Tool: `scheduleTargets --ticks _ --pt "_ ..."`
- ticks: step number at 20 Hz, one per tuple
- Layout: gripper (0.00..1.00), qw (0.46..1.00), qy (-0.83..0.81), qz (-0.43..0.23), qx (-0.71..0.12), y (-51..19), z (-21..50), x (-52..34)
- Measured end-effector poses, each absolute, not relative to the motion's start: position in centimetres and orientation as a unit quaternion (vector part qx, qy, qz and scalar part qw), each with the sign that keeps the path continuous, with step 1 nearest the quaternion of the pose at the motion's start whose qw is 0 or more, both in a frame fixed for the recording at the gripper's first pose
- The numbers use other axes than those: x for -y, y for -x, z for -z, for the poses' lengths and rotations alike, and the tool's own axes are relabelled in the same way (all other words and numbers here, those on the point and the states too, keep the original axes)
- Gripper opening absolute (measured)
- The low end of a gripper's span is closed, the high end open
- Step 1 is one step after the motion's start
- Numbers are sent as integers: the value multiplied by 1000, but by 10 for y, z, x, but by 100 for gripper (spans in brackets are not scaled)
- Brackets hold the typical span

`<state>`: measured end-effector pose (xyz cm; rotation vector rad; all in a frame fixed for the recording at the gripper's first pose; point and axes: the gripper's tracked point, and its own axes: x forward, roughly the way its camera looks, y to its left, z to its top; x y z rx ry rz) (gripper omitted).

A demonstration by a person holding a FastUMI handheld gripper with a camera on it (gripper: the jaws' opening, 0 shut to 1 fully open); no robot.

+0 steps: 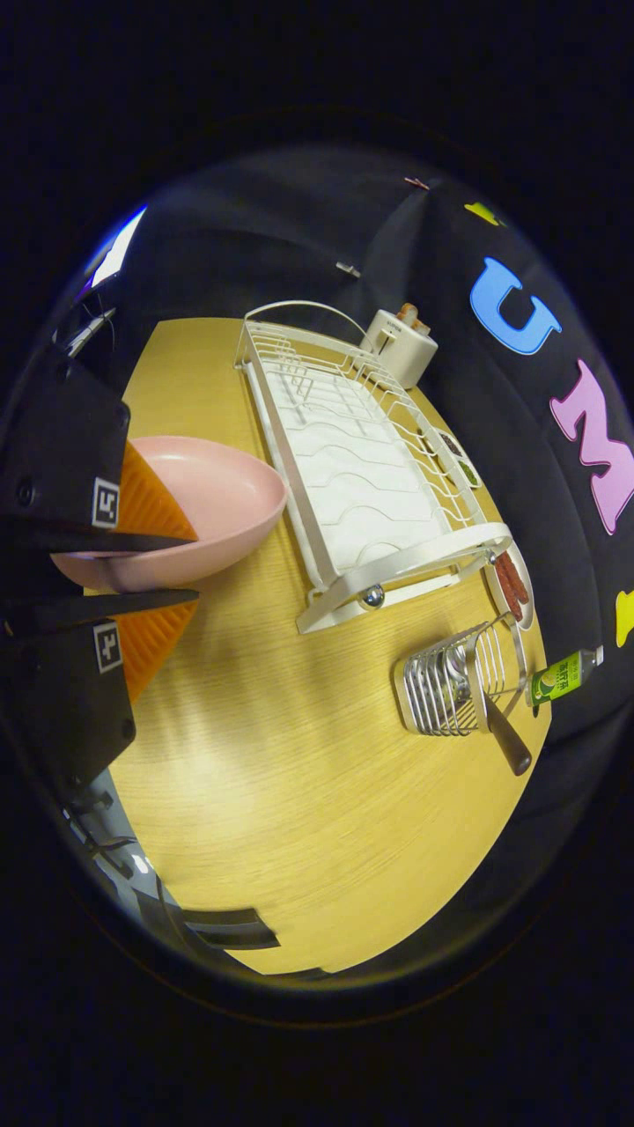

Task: Take the plate from the dish rack, then take the spoon from the basket and place it into the plate.

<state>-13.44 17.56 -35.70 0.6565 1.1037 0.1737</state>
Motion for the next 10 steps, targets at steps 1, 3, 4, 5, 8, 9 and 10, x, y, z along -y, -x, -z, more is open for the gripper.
scheduleTargets --ticks 1,3,4,5,8,9,10 --pt "24 798 -301 -78 -516 135 361 -171" --pt "24 795 -313 -76 -514 133 361 -168" --pt "27 799 -312 -74 -509 133 359 -164" --pt "31 805 -305 -70 -504 130 357 -157" --pt "42 838 -274 -60 -467 118 343 -128" --pt "46 852 -264 -54 -448 110 335 -117" --pt "50 867 -253 -46 -427 103 327 -104"
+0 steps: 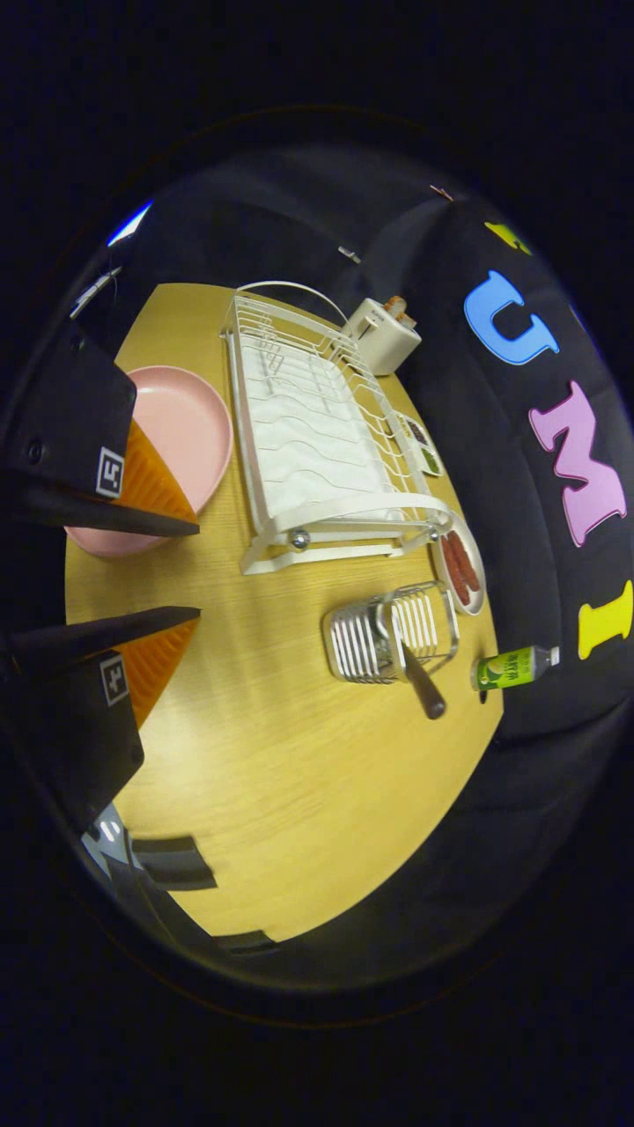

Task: Take the plate from the dish rack, then take the spoon from the basket and place it into the plate.

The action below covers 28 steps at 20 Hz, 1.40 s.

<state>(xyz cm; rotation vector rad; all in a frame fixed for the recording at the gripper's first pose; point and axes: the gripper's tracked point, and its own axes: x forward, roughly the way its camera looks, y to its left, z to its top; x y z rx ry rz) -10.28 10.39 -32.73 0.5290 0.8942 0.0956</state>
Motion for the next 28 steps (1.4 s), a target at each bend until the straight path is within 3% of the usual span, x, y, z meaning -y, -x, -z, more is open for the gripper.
scheduleTargets --ticks 1,5,12,17,19,22,23,24,28 --pt "55 882 -240 -34 -405 93 318 -88" --pt "54 920 -196 2 -340 55 298 -37" --pt "52 927 -172 9 -334 4 320 -7" --pt "47 932 -155 -30 -327 -20 325 -18" --pt "38 933 -142 -46 -326 -23 328 -26" --pt "33 933 -111 -55 -337 -23 336 -31" --pt "21 934 -111 -61 -333 -24 334 -34" --pt "22 934 -111 -62 -335 -24 333 -36" --pt "11 933 -111 -62 -338 -23 330 -35"
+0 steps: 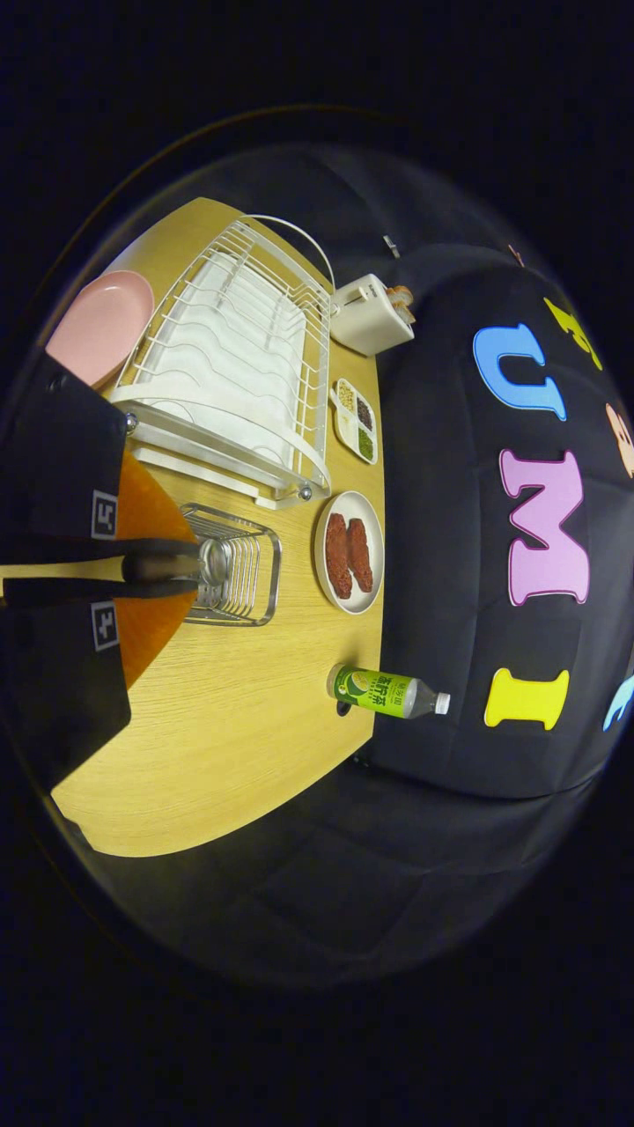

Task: Take the plate from the dish rack, then take the spoon from the basket and place it into the plate.

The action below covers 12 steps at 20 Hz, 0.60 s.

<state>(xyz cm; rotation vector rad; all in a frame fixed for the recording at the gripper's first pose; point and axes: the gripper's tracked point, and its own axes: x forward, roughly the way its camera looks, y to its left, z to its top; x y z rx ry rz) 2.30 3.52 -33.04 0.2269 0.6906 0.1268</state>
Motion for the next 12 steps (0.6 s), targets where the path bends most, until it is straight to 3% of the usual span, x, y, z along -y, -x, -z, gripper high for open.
scheduleTargets --ticks 12 --pt "9 945 -129 -71 -293 6 238 -20"
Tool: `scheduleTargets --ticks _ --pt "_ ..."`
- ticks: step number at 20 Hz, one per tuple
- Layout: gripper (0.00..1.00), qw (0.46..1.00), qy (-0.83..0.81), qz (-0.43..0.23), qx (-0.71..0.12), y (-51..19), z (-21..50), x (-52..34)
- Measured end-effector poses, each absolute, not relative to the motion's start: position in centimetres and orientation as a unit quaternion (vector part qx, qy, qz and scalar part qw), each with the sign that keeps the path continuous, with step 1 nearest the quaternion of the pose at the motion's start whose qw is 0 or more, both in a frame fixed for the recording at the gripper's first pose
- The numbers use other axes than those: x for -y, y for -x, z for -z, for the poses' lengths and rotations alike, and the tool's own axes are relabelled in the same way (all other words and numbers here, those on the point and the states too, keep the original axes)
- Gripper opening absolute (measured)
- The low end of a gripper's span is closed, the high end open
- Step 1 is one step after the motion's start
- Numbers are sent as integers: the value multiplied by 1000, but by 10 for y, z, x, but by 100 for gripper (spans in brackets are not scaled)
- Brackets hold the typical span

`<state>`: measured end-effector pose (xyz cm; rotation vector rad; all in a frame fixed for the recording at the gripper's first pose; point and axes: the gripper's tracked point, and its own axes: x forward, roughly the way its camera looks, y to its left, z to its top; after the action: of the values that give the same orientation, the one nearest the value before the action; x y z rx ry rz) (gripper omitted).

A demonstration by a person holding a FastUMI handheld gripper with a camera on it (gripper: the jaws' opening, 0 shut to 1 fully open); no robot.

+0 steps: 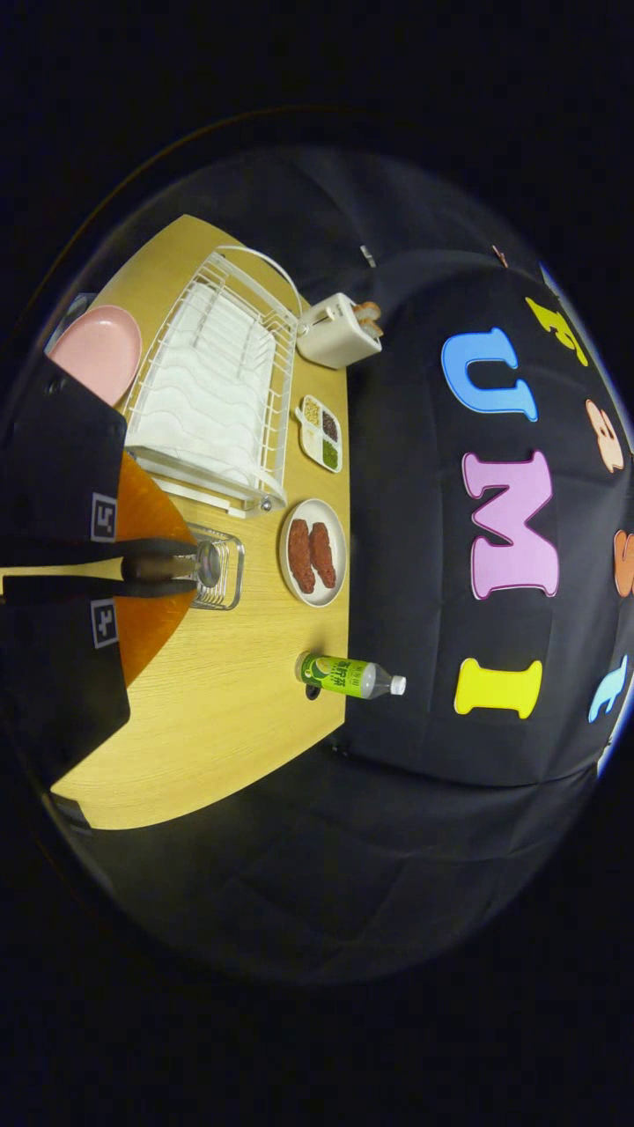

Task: Take the plate from the dish rack, then take the spoon from the basket and place it into the plate.

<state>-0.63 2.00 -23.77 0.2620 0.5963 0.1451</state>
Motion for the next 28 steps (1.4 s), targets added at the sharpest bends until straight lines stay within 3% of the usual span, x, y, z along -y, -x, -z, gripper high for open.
scheduleTargets --ticks 9,17,26,28 --pt "9 935 -144 -228 -231 80 142 -129" --pt "9 883 -106 -339 -307 156 217 -226" --pt "9 865 -68 -371 -333 157 277 -251" --pt "14 858 -54 -377 -344 158 287 -247"
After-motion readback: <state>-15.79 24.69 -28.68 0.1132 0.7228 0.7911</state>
